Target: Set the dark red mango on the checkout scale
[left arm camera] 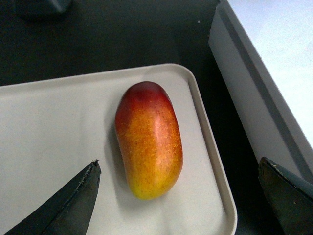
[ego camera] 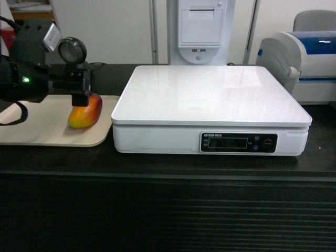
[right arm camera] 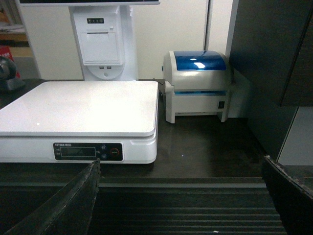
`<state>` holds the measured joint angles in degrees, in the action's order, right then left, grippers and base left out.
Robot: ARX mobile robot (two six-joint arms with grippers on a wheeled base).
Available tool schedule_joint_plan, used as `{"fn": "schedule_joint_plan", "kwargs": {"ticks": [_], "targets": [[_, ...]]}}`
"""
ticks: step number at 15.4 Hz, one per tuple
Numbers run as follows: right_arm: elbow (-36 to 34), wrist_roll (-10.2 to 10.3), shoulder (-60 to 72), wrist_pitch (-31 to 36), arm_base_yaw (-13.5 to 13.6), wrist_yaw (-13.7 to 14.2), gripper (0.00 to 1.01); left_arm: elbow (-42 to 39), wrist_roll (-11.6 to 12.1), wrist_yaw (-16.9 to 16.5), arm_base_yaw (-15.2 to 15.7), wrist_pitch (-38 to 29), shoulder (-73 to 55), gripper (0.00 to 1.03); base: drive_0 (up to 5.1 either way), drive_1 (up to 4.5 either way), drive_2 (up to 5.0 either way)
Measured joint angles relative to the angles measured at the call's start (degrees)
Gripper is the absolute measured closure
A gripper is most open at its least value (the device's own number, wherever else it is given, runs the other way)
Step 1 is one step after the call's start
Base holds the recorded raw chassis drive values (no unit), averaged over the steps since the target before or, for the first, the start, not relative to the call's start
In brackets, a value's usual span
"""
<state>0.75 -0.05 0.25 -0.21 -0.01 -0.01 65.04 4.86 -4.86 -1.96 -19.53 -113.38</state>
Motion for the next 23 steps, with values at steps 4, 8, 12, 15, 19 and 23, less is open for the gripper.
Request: {"fn": "schedule_joint_plan", "kwargs": {"ticks": [4, 8, 12, 15, 19, 23], "targets": [[0.0, 0.02, 0.0, 0.0, 0.0, 0.0, 0.03, 13.88, 2.78, 2.29, -0.85, 6.69, -10.16, 0.05, 0.0, 0.0, 0.0], [0.0, 0.02, 0.0, 0.0, 0.0, 0.0, 0.03, 22.29, 3.08, 1.62, -0.09, 11.69, -15.65, 0.05, 0.0, 0.0, 0.0], [0.0, 0.02, 0.0, -0.02, 0.0, 0.0, 0.03, 29.07, 1.05, -1.16, 1.6, 17.11, -19.74, 0.05, 0.0, 0.0, 0.0], [0.0, 0.02, 0.0, -0.02, 0.0, 0.0, 0.03, 31.15, 1.03, -4.24, 1.92, 21.29, -21.73, 0.05, 0.0, 0.0, 0.0], [0.0, 0.02, 0.0, -0.02, 0.0, 0.0, 0.03, 31.15, 2.08, -4.07, 1.66, 22.03, -24.09, 0.05, 0.0, 0.0, 0.0], [0.0, 0.02, 0.0, -0.02, 0.0, -0.02, 0.03, 31.15, 3.1, -3.28, 2.01, 20.52, -24.9, 0.43, 0.0, 0.0, 0.0]]}}
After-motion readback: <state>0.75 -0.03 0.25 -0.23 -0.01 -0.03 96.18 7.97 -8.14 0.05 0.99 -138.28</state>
